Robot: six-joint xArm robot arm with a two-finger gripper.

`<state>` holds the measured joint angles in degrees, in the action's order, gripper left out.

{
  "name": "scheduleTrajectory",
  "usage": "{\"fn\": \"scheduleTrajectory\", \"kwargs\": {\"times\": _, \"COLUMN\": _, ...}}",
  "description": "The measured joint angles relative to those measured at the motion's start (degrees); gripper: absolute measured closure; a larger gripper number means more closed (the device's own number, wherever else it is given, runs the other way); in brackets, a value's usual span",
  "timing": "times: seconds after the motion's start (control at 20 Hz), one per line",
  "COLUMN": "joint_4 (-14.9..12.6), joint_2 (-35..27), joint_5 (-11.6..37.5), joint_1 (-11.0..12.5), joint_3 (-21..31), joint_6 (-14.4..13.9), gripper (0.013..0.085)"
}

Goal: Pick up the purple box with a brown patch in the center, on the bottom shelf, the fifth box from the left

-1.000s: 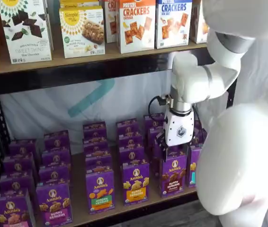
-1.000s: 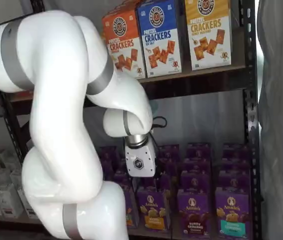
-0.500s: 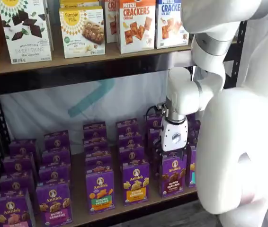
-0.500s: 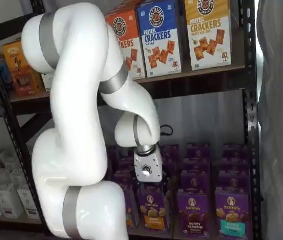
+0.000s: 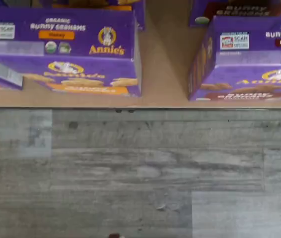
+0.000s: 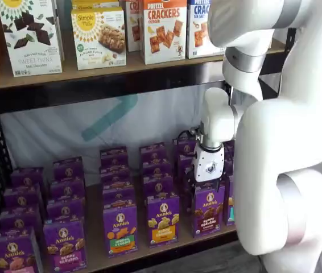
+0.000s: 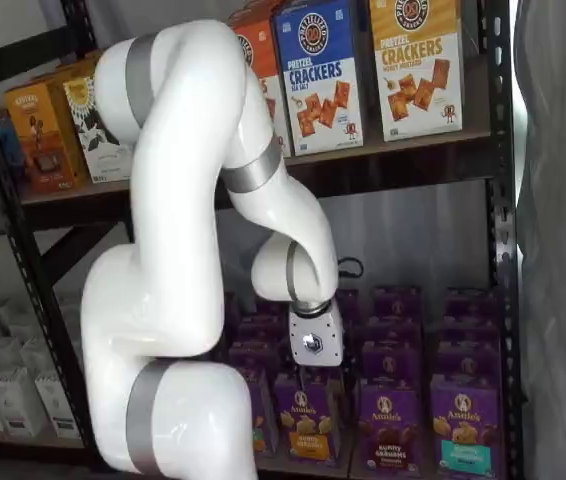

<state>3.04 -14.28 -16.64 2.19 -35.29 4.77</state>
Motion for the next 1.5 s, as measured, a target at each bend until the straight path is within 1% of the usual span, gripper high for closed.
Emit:
{"fn": "scheduleTrajectory", "kwargs": {"times": 0.1, "joint_4": -0.5, "joint_2": -2.2, "joint_5": 0.1, "joint_1": 0.7, "joint_3": -1.9, "joint_6": 0.2, "gripper": 0.013}}
{"fn": "scheduleTrajectory", "kwargs": {"times": 0.3, "joint_4": -3.4, "joint_2": -6.5, "joint_5": 0.1, "joint_1": 2.4, "joint_3": -6.0, "joint_6": -0.9, "gripper": 0.013}}
{"fn": "scheduleTrajectory", "kwargs": {"times": 0.35, "joint_4": -3.8, "joint_2": -7.6, "joint_5": 0.0, "joint_1": 2.7, "joint_3": -7.1, "joint_6": -0.9, "gripper": 0.013}}
{"fn": "scheduleTrajectory", "kwargs": {"times": 0.45, "joint_4": -3.7, "joint_2": -9.5, "joint_5": 0.1, "joint_1": 3.3, "joint_3": -9.0, "joint_6": -0.3, "gripper": 0.013}}
{"fn": "scheduleTrajectory", "kwargs": {"times": 0.55, "joint_4": -2.5, "joint_2": -11.3, "joint_5": 0.0, "joint_1": 3.7, "joint_3": -11.0, "joint_6": 1.3, "gripper": 0.013}}
{"fn": "scheduleTrajectory", "kwargs": {"times": 0.7, "joint_4": 1.0, "joint_2": -13.4, "joint_5": 0.2, "joint_1": 3.9, "joint_3": -13.2, "joint_6": 4.9, "gripper": 0.013}}
{"fn": "scheduleTrajectory", "kwargs": {"times": 0.85, "joint_4": 1.5, "joint_2": -15.2, "joint_5": 0.3, "joint_1": 4.1, "joint_3": -15.1, "joint_6": 5.7, "gripper": 0.013}}
{"fn": "scheduleTrajectory", "kwargs": {"times": 0.9, "joint_4": 1.4, "joint_2": -15.8, "joint_5": 0.2, "joint_1": 4.3, "joint_3": -15.7, "joint_6": 5.7, "gripper": 0.013}}
{"fn": "scheduleTrajectory", "kwargs": {"times": 1.05, "joint_4": -0.1, "joint_2": -17.6, "joint_5": 0.6, "joint_1": 4.7, "joint_3": -17.4, "joint_6": 4.6, "gripper": 0.013}}
{"fn": "scheduleTrajectory", "kwargs": {"times": 1.35, "joint_4": -0.4, "joint_2": -20.7, "joint_5": -0.1, "joint_1": 5.5, "joint_3": -21.1, "joint_6": 5.1, "gripper": 0.013}}
{"fn": "scheduleTrajectory", "kwargs": {"times": 1.5, "joint_4": -2.3, "joint_2": -22.1, "joint_5": -0.6, "joint_1": 6.1, "joint_3": -23.0, "joint_6": 3.9, "gripper": 0.013}}
